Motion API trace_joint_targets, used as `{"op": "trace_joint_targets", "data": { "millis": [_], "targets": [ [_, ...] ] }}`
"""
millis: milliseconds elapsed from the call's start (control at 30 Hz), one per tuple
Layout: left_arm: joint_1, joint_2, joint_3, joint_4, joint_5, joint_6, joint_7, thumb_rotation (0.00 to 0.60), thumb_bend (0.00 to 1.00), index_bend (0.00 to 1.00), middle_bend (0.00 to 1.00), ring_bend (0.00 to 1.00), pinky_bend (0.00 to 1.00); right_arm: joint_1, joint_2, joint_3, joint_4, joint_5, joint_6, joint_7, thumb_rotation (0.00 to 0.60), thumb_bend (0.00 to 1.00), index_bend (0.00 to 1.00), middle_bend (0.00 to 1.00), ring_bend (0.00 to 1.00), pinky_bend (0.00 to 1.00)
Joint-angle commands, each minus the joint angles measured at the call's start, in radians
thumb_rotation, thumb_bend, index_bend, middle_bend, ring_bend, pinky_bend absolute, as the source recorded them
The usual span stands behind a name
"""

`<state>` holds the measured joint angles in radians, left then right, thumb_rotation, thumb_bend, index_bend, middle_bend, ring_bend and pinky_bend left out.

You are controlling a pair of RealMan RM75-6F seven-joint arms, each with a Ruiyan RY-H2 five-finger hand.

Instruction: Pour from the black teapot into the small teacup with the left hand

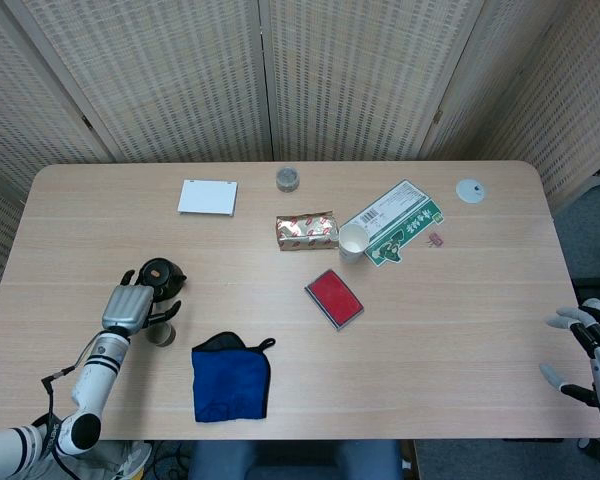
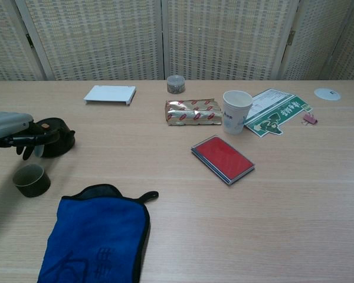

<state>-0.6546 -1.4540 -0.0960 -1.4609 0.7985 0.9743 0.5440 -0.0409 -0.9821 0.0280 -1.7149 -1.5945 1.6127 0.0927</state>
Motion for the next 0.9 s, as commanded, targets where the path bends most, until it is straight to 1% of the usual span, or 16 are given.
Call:
{"op": "trace_joint_targets", "data": {
  "millis": [33,167,267,533,800,900],
  "targets": [
    [-0.003,0.001,-0.004,0.005,-0.003,-0.004,-0.004,0.017,0.28,0.65,0.65,0.58,0.00,0.001,0.000,0.001,0.000,0.000,-0.001,0.000,0.600,0.14,0.33,0.26,0.16,0.23],
    [-0.007,0.000,-0.009,0.017,-0.002,-0.006,-0.010,0.014,0.28,0.72,0.74,0.65,0.00,0.004,-0.001,0.003,0.000,0.002,-0.003,0.000,0.600,0.14,0.33,0.26,0.16,0.23],
    [-0.010,-0.002,-0.015,0.028,0.008,-0.004,-0.022,0.016,0.27,0.75,0.79,0.69,0.00,0.005,-0.001,0.005,0.000,0.003,-0.002,0.000,0.600,0.14,0.33,0.26,0.16,0.23],
    [-0.014,-0.010,-0.034,0.071,0.035,-0.012,-0.068,0.015,0.19,0.85,0.90,0.78,0.00,0.005,-0.002,0.007,-0.001,0.004,-0.001,0.001,0.600,0.14,0.33,0.26,0.16,0.22],
    [-0.018,-0.058,-0.081,0.188,0.058,-0.010,-0.158,0.015,0.17,0.93,0.99,0.85,0.00,0.003,-0.003,0.009,0.002,0.008,0.002,0.009,0.600,0.14,0.33,0.26,0.16,0.22],
    [-0.015,-0.068,-0.096,0.214,0.065,-0.007,-0.190,0.030,0.18,0.96,1.00,0.88,0.02,0.002,-0.003,0.008,0.004,0.009,0.002,0.011,0.600,0.14,0.33,0.26,0.16,0.22]
  ]
}}
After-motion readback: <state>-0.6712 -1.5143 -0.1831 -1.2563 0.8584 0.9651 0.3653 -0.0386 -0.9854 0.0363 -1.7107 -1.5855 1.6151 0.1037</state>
